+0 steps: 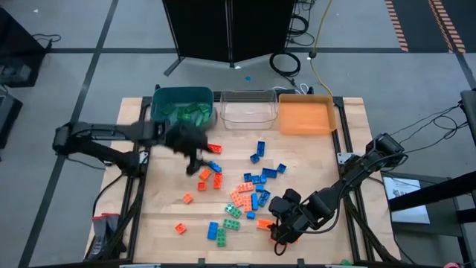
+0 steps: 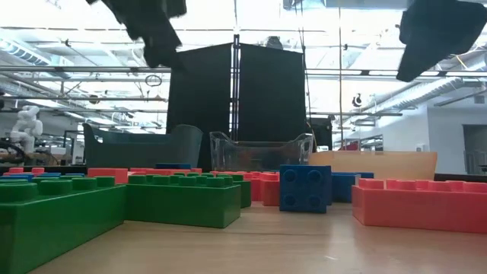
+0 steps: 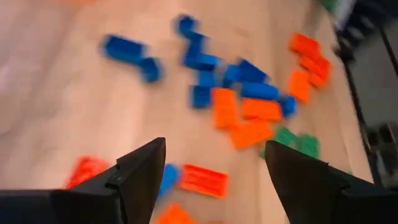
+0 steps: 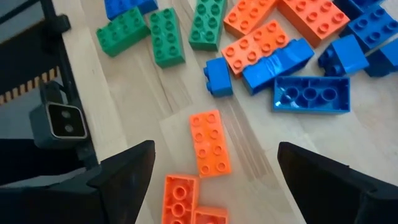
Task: Sort blocks
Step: Put the green game piece into the blue bin
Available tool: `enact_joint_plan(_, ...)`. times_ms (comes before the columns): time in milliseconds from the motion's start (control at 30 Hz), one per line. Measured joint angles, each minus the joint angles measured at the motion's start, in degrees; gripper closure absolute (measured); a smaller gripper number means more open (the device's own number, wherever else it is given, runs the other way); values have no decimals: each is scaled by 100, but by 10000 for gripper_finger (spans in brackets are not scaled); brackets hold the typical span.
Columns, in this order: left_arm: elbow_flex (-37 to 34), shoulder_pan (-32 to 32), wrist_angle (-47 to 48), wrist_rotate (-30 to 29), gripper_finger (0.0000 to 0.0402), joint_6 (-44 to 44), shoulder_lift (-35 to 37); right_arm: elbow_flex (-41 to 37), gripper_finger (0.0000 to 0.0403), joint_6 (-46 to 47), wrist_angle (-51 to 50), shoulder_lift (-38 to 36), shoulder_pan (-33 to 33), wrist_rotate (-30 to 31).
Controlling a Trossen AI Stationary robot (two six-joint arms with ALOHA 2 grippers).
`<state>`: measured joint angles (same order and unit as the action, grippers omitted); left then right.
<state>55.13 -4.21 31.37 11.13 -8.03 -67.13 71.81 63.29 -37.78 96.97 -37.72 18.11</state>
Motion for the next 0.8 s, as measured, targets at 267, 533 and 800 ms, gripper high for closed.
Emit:
enact_joint_plan(267, -9, 1991, -517, -1625, 123, 785, -694, -2, 67, -5, -48, 0, -6, 2)
enact_joint_plan(533, -11, 2416, -1316, -1559, 123, 1013, -2007, -2, 67, 111, -18, 0, -6, -9)
enact_joint_plan(800, -13, 2535, -1871, -1236, 123, 1337, -2842, -2, 67, 207, -15, 0, -27, -20)
